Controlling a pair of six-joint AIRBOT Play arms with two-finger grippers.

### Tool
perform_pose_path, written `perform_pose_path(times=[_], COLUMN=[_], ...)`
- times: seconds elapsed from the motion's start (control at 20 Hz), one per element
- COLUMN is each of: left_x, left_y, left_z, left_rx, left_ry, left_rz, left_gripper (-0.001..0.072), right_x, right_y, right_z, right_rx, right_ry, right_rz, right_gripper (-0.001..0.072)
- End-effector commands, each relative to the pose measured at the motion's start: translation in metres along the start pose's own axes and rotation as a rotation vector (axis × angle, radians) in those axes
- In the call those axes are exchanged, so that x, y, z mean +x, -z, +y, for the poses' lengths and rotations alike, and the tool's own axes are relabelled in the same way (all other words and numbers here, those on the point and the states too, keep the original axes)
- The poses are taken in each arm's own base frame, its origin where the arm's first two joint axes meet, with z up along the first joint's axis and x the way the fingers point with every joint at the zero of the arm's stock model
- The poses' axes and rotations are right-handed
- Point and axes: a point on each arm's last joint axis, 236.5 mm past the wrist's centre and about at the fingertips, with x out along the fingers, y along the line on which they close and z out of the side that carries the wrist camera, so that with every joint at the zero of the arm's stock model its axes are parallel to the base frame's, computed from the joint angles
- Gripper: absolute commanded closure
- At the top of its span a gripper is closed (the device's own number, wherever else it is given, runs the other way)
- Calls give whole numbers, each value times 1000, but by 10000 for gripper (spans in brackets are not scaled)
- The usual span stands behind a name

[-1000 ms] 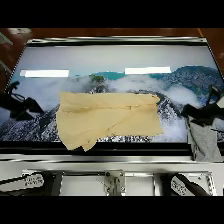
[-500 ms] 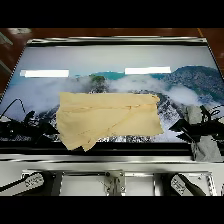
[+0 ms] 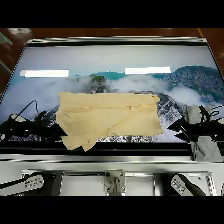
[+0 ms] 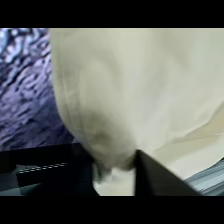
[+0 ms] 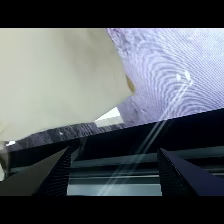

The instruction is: Fold the shirts.

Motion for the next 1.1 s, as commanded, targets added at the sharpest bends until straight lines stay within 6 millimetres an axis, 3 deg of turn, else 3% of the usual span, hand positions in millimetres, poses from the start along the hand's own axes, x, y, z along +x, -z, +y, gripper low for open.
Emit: perform_pose_path(times=[0.0,0.3,0.55,0.7,0.95,1.05], left_x=[7,-22,-46,-51,-52,-52], left_y=[-3,-7,-1,-1,-3,-3], left_z=[-6,-26,-48,-52,-58,-60], left_rx=[13,101,199,212,205,203], left_ry=[2,31,44,47,72,79], left_rz=[-3,-49,-115,-135,-142,-144], left_gripper=[660,666,667,666,666,667], right_x=[0,28,45,48,71,74], right_y=[0,10,-12,-20,-2,-5], right_z=[0,-22,-19,-14,-14,-8], right_rx=[0,56,169,213,207,210], right_ry=[1,28,-44,-83,-120,-159], right_rz=[-1,-19,-163,-189,-63,-64], right_gripper=[67,66,67,67,67,67])
